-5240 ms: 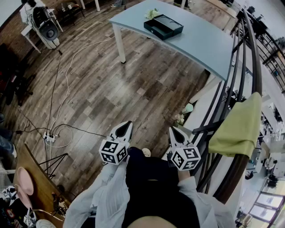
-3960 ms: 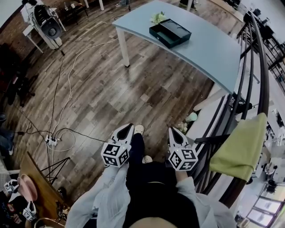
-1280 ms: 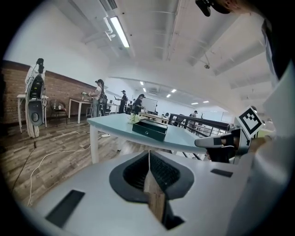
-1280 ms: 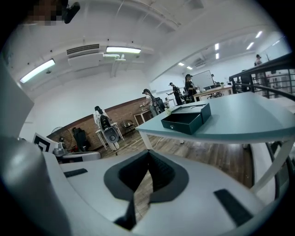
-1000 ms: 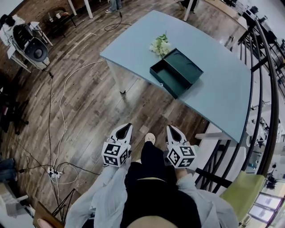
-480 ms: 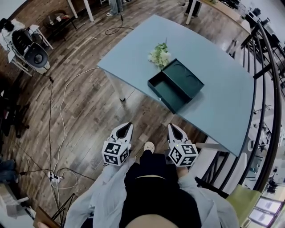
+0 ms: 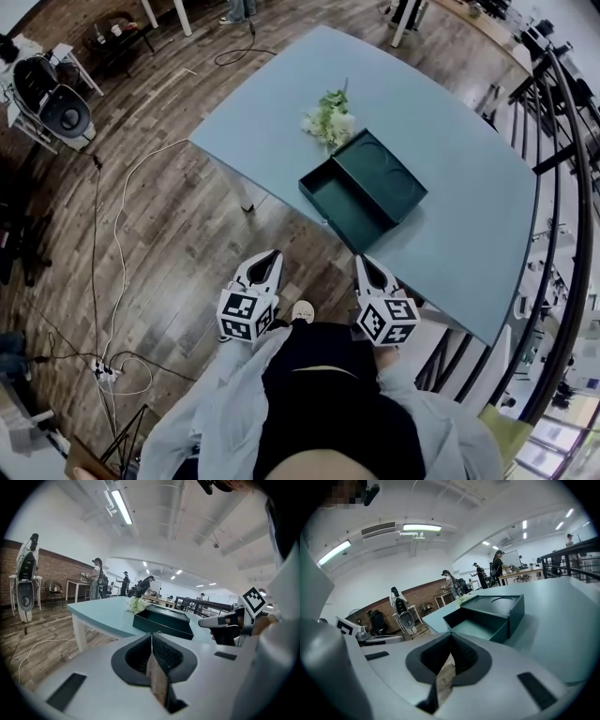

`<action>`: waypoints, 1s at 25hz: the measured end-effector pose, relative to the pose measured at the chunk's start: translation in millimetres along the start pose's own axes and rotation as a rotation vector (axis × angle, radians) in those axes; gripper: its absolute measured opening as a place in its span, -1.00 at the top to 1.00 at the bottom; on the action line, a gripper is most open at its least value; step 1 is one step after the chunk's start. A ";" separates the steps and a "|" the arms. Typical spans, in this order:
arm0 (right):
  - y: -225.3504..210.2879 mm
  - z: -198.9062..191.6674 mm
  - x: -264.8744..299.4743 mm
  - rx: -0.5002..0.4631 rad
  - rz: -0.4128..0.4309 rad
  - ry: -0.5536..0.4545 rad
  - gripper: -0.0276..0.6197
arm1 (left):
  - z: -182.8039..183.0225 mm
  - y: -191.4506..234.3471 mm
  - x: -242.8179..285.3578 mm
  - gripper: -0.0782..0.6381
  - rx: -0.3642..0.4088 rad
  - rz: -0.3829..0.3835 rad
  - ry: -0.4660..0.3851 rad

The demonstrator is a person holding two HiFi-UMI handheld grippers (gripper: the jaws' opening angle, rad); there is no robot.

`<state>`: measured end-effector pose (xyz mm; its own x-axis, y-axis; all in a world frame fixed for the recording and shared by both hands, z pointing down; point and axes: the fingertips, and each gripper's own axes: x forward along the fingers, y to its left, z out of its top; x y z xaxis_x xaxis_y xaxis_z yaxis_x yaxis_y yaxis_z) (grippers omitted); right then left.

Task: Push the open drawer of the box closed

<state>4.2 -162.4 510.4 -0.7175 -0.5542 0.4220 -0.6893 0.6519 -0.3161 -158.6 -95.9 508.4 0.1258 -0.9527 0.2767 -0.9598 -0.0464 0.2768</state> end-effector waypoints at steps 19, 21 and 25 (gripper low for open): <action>-51.0 9.5 -25.9 0.167 -0.226 -0.075 0.90 | 3.7 -14.8 87.7 0.72 0.154 -0.212 0.127; -51.2 9.3 -25.8 0.188 -0.246 -0.072 0.90 | 3.4 -13.1 98.5 0.72 0.166 -0.230 0.149; -47.8 8.3 -22.7 0.220 -0.267 -0.064 0.90 | -2.5 -9.8 116.6 0.72 0.195 -0.261 0.202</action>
<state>52.6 -185.3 508.9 -0.5091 -0.7261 0.4622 -0.8535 0.3565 -0.3801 -133.8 -205.7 540.3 0.4008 -0.8238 0.4010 -0.9161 -0.3544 0.1874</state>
